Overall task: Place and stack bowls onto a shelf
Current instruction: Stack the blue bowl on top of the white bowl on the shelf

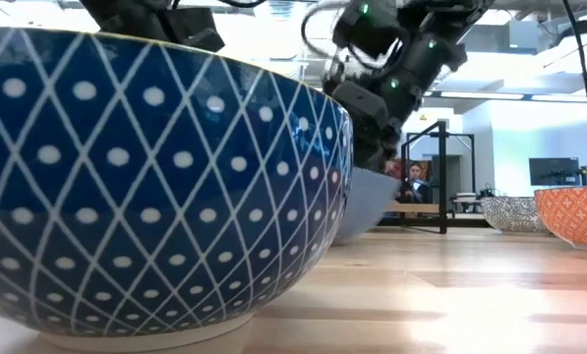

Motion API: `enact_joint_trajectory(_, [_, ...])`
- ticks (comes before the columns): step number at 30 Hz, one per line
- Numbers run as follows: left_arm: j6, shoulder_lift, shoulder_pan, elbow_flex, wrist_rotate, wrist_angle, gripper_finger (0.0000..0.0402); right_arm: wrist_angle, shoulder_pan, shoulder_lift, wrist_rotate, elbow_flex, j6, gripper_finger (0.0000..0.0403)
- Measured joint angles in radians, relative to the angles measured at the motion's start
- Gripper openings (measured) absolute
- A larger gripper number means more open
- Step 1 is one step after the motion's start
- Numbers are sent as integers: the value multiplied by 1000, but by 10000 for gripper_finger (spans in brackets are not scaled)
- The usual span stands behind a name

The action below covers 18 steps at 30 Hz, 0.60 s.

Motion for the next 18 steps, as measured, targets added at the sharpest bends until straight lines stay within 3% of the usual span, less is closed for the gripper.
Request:
enact_joint_trajectory(9, [183,0,36,0,20,180,118,52,112,-52,454,15,-149,32])
enact_joint_trajectory(18, [410,0,51,14,-21,335,131,43,149,-52,689,74,-216,33])
